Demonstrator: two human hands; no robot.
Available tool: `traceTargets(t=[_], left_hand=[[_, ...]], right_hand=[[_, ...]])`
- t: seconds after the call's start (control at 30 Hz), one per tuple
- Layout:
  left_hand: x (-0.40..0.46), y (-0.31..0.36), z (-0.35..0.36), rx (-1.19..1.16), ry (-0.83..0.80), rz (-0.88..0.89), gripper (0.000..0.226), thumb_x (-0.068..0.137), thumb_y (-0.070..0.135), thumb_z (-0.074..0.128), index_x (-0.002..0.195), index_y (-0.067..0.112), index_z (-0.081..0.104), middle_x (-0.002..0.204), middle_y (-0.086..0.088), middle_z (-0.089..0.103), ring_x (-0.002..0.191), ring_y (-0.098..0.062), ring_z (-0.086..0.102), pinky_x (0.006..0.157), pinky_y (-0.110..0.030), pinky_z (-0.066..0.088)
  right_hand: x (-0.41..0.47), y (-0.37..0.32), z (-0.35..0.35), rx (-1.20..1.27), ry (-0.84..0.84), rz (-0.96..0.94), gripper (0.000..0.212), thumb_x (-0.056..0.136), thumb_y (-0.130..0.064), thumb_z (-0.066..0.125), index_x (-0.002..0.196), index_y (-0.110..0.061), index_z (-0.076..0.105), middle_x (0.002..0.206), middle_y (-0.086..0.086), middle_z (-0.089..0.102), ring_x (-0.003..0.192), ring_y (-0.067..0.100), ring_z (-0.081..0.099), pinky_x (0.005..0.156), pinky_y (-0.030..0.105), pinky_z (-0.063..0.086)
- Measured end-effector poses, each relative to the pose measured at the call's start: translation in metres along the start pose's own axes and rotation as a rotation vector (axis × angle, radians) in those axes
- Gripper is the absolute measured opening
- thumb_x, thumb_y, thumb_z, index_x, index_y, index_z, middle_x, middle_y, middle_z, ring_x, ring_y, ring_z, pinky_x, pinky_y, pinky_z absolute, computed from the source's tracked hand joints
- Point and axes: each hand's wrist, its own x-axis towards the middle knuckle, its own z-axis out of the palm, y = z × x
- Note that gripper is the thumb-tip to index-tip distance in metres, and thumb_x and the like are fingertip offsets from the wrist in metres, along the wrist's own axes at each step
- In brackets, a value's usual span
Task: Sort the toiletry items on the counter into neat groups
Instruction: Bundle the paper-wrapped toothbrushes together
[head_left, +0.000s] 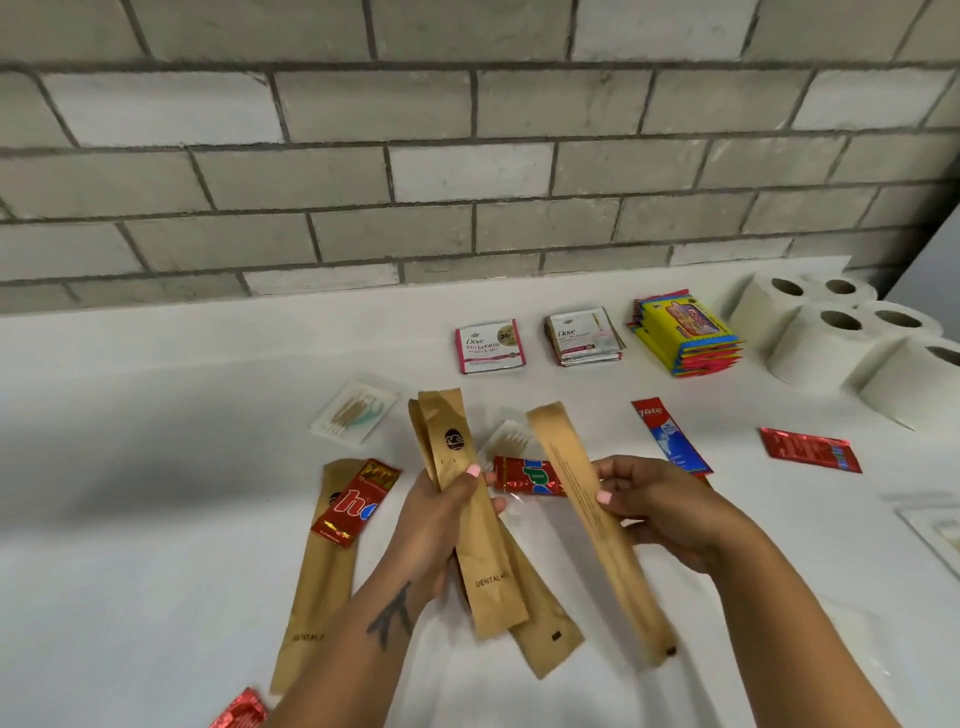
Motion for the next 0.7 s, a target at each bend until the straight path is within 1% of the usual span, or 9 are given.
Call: traceTargets(t=[0.17,0.23,0.3,0.37,0.43,0.5,0.57,0.63,0.7], left_hand=[[0.001,0.006,0.004,-0.01,-0.031,-0.032,0.014,0.094,0.013,0.052,0.104,0.007,0.058,0.089,-0.009,0.071,0.068,-0.021,0.068,0.073,-0.04,0.056],[0.001,0.01,0.004,-0.004,-0.037,-0.042,0.015,0.093,0.013,0.053,0.103,0.004,0.06,0.089,-0.012,0.07,0.071,-0.024,0.068,0.075,-0.042,0.056],[0.0,0.013,0.002,0.003,-0.018,-0.051,0.011,0.093,0.014,0.053,0.096,0.007,0.062,0.086,-0.011,0.072,0.076,-0.026,0.068,0.079,-0.044,0.055],[0.0,0.016,-0.003,-0.012,0.017,-0.067,0.014,0.093,0.016,0.054,0.101,0.008,0.061,0.08,-0.009,0.074,0.074,-0.025,0.068,0.079,-0.044,0.055],[0.002,0.02,-0.008,-0.053,0.029,-0.098,0.028,0.093,0.019,0.053,0.112,0.0,0.058,0.076,-0.011,0.071,0.066,-0.023,0.067,0.069,-0.038,0.057],[0.003,0.024,-0.011,-0.126,0.036,-0.134,0.04,0.092,0.02,0.054,0.122,-0.006,0.052,0.082,-0.014,0.067,0.067,-0.024,0.065,0.063,-0.035,0.057],[0.004,0.028,-0.011,-0.19,0.032,-0.154,0.046,0.091,0.022,0.055,0.127,-0.005,0.048,0.091,-0.015,0.066,0.07,-0.025,0.065,0.062,-0.035,0.058],[0.004,0.031,-0.009,-0.207,-0.005,-0.16,0.041,0.092,0.023,0.053,0.126,-0.001,0.052,0.1,-0.016,0.069,0.08,-0.03,0.068,0.07,-0.039,0.058],[0.002,0.032,-0.006,-0.198,-0.042,-0.158,0.032,0.094,0.023,0.05,0.118,0.003,0.059,0.105,-0.018,0.071,0.091,-0.033,0.069,0.078,-0.042,0.057]], right_hand=[[0.015,-0.018,0.015,0.415,-0.001,-0.094,0.02,0.093,0.006,0.043,0.105,-0.003,0.057,0.086,0.013,0.067,0.077,0.023,0.068,0.066,0.035,0.06],[0.016,-0.026,0.019,0.497,0.03,-0.163,0.02,0.091,0.007,0.043,0.099,-0.004,0.059,0.078,0.01,0.067,0.073,0.019,0.069,0.061,0.032,0.059],[0.014,-0.03,0.021,0.556,0.043,-0.315,0.016,0.083,0.003,0.055,0.091,-0.008,0.063,0.074,0.005,0.069,0.074,0.017,0.069,0.063,0.029,0.058],[0.01,-0.032,0.021,0.521,0.015,-0.482,0.017,0.066,-0.015,0.074,0.083,-0.014,0.069,0.08,0.003,0.071,0.083,0.018,0.07,0.072,0.029,0.057],[0.006,-0.033,0.024,0.403,-0.021,-0.584,0.031,0.052,-0.033,0.086,0.077,-0.02,0.073,0.085,0.001,0.071,0.091,0.018,0.068,0.08,0.028,0.056],[0.005,-0.032,0.029,0.305,-0.051,-0.656,0.03,0.047,-0.039,0.089,0.068,-0.025,0.073,0.088,-0.004,0.067,0.092,0.011,0.065,0.076,0.023,0.055],[0.008,-0.03,0.039,0.198,-0.048,-0.708,0.02,0.05,-0.024,0.09,0.061,-0.028,0.073,0.096,-0.001,0.062,0.09,0.003,0.064,0.071,0.019,0.053],[0.015,-0.025,0.052,0.084,0.039,-0.733,0.031,0.052,0.002,0.083,0.056,-0.026,0.074,0.1,0.005,0.057,0.087,-0.001,0.063,0.073,0.014,0.05],[0.019,-0.019,0.069,0.061,0.081,-0.714,0.036,0.059,0.014,0.075,0.054,-0.021,0.074,0.102,0.006,0.057,0.089,-0.001,0.062,0.076,0.013,0.049]])
